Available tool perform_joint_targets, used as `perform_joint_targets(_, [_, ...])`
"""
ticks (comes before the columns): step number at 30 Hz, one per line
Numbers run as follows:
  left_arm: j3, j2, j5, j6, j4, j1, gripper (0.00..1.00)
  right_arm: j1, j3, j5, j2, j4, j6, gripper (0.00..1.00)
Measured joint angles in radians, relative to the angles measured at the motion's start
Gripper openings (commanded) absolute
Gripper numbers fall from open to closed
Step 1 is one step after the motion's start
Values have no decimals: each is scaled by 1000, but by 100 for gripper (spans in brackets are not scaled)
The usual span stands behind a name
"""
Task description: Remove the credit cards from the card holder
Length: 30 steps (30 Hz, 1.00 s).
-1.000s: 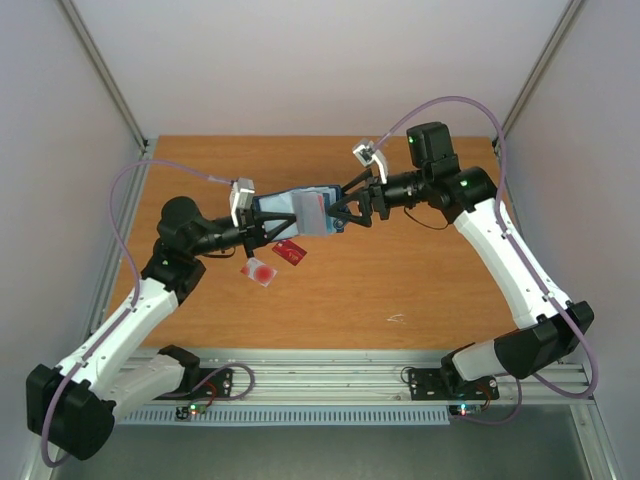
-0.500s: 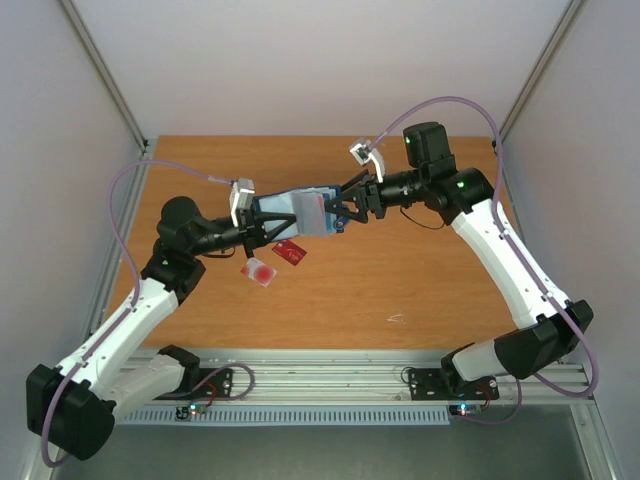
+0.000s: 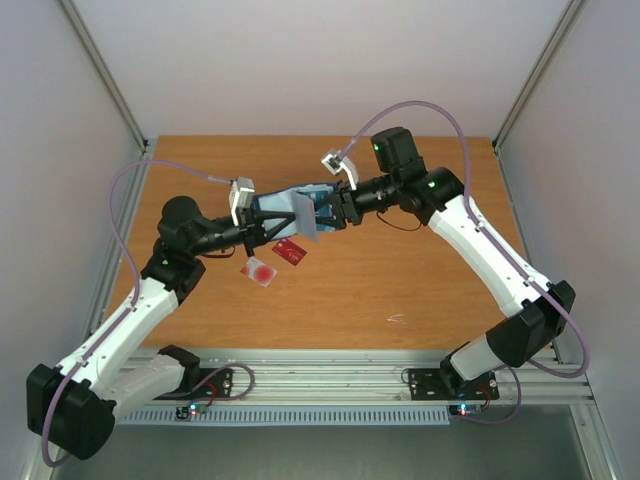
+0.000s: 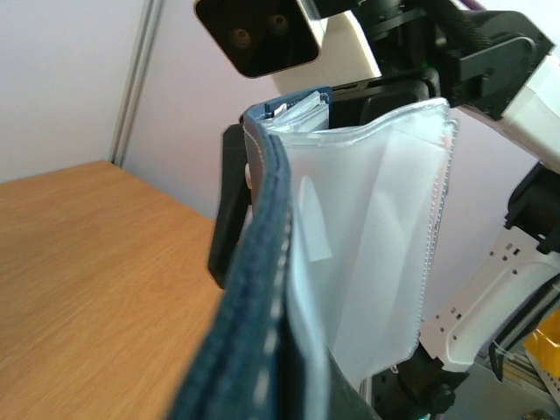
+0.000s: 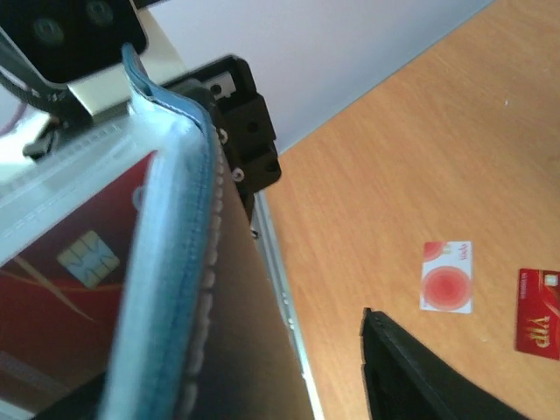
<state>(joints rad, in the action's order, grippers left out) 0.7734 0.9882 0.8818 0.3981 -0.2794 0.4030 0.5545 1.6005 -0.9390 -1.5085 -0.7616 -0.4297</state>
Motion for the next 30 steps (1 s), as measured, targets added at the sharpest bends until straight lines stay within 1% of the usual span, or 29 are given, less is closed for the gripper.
perform_joint_targets(1, [0, 0, -7, -2, 4, -1, 0, 7, 2, 4, -2, 5, 2, 37])
perform_joint_targets(3, [0, 3, -21, -6, 6, 0, 1, 13, 11, 16, -5, 12, 13, 20])
perform_joint_targets(4, [0, 3, -27, -7, 6, 0, 9, 18, 18, 27, -6, 14, 18, 10])
perform_joint_targets(5, [0, 3, -35, -9, 6, 0, 22, 23, 26, 39, -6, 12, 25, 3])
perform_joint_targets(6, [0, 3, -44, -9, 6, 0, 38, 27, 35, 49, -8, 8, 30, 2])
perform_joint_targets(7, [0, 3, -54, -16, 6, 0, 50, 30, 43, 61, -10, 3, 34, 1])
perform_joint_targets(9, [0, 3, -68, -24, 6, 1, 69, 36, 67, 106, -18, -19, 50, 1])
perform_joint_targets(10, [0, 3, -76, -27, 7, 1, 76, 36, 80, 137, -23, -36, 52, 1])
perform_joint_targets(12, [0, 3, -92, -42, 14, 1, 97, 40, 111, 214, -34, -81, 60, 1])
perform_joint_targets(13, [0, 2, -105, -48, 20, 1, 99, 45, 138, 274, -41, -116, 67, 1])
perform_joint_targets(16, [1, 2, -140, -63, 45, 2, 99, 72, 251, 521, -80, -241, 89, 1])
perform_joint_targets(17, [1, 2, -159, -69, 55, 2, 99, 97, 324, 646, -110, -309, 98, 1])
perform_joint_targets(20, [2, 2, -232, -92, 87, 3, 99, 168, 497, 929, -206, -454, 116, 1])
perform_joint_targets(21, [2, 2, -255, -100, 98, 3, 99, 187, 546, 1012, -239, -506, 122, 1])
perform_joint_targets(23, [2, 2, -288, -117, 121, 3, 99, 213, 605, 1131, -291, -585, 131, 1])
perform_joint_targets(26, [2, 2, -308, -130, 139, 5, 99, 227, 654, 1248, -353, -686, 139, 1])
perform_joint_targets(28, [2, 2, -313, -135, 151, 10, 99, 229, 666, 1260, -371, -714, 139, 1])
perform_joint_targets(30, [2, 3, -315, -137, 159, 14, 99, 229, 667, 1241, -372, -720, 134, 1])
